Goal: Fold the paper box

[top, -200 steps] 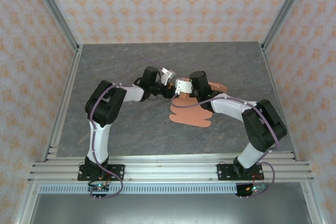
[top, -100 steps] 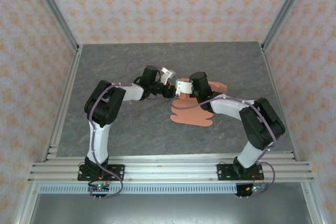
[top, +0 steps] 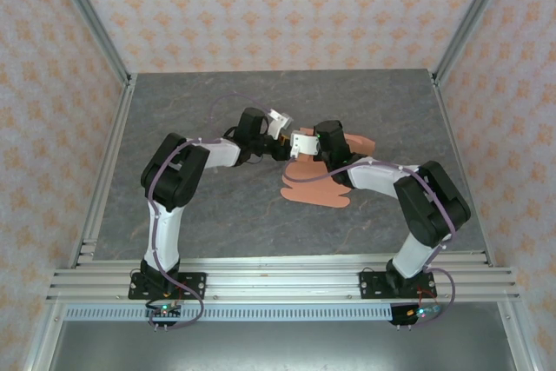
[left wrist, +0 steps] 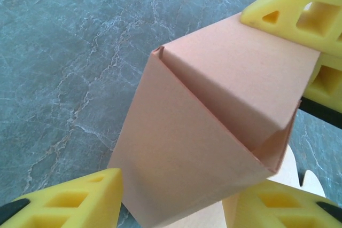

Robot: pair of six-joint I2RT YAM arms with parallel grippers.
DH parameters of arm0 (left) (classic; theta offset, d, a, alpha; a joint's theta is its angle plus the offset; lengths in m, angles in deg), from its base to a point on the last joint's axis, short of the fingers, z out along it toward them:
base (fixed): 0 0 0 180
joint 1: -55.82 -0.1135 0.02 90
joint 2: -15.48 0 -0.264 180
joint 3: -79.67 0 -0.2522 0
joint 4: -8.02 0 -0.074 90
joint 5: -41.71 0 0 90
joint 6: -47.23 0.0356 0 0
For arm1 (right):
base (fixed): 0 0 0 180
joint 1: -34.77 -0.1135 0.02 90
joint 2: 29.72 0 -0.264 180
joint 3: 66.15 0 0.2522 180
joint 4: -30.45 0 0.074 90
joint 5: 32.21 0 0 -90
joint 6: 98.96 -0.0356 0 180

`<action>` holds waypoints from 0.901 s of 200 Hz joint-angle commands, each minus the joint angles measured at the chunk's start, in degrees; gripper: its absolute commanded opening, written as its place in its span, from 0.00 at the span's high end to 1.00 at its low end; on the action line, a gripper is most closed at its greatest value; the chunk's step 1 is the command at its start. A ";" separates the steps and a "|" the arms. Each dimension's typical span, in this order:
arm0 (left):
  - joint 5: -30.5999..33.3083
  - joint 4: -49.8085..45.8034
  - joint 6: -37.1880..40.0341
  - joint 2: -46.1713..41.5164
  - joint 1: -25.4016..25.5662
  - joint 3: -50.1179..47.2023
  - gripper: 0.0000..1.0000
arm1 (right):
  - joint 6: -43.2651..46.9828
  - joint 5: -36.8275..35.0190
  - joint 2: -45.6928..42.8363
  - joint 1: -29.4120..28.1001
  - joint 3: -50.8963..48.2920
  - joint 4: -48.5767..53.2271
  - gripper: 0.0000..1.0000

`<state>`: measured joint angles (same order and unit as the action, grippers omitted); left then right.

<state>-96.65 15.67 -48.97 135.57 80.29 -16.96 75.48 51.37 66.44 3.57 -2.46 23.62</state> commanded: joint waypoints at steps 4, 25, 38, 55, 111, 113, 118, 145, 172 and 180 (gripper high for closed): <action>7.81 8.38 -1.64 -1.72 -0.15 0.36 0.51 | -2.24 4.65 -0.61 -0.70 -0.02 6.84 1.00; 10.54 9.71 -2.34 -1.88 0.32 -0.02 0.53 | -2.93 5.07 -0.54 -0.79 0.58 8.08 1.00; 12.13 11.00 -3.07 -2.11 0.49 -0.56 0.52 | -3.30 5.27 -0.53 -0.86 0.85 8.55 1.00; 13.90 12.67 -3.65 -2.57 0.59 -1.56 0.49 | -3.62 5.35 -0.61 -0.79 1.08 9.07 1.00; 14.17 14.01 -2.42 -3.13 0.37 -2.74 0.49 | -4.96 5.93 -0.91 -0.72 2.27 11.27 1.00; 14.17 14.17 -2.37 -3.16 0.33 -2.79 0.49 | -4.98 5.90 -0.96 -0.71 2.32 11.39 1.00; 14.08 14.50 -2.33 -3.19 0.32 -2.87 0.50 | -5.16 6.18 -0.95 -0.72 2.44 11.68 1.00; 14.43 15.52 -2.37 -3.07 0.32 -2.95 0.58 | -6.20 6.91 -1.08 -0.77 2.80 12.49 1.00; 15.63 16.54 -2.76 -3.20 0.34 -3.25 0.61 | -6.22 6.94 -0.76 -0.76 2.96 12.55 1.00; 15.92 17.34 -3.02 -3.20 0.32 -3.54 0.63 | -6.22 6.85 -0.68 -0.76 3.07 12.64 1.00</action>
<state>-88.11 25.79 -51.16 135.20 81.93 -20.55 70.50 51.79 66.44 4.07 0.71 29.28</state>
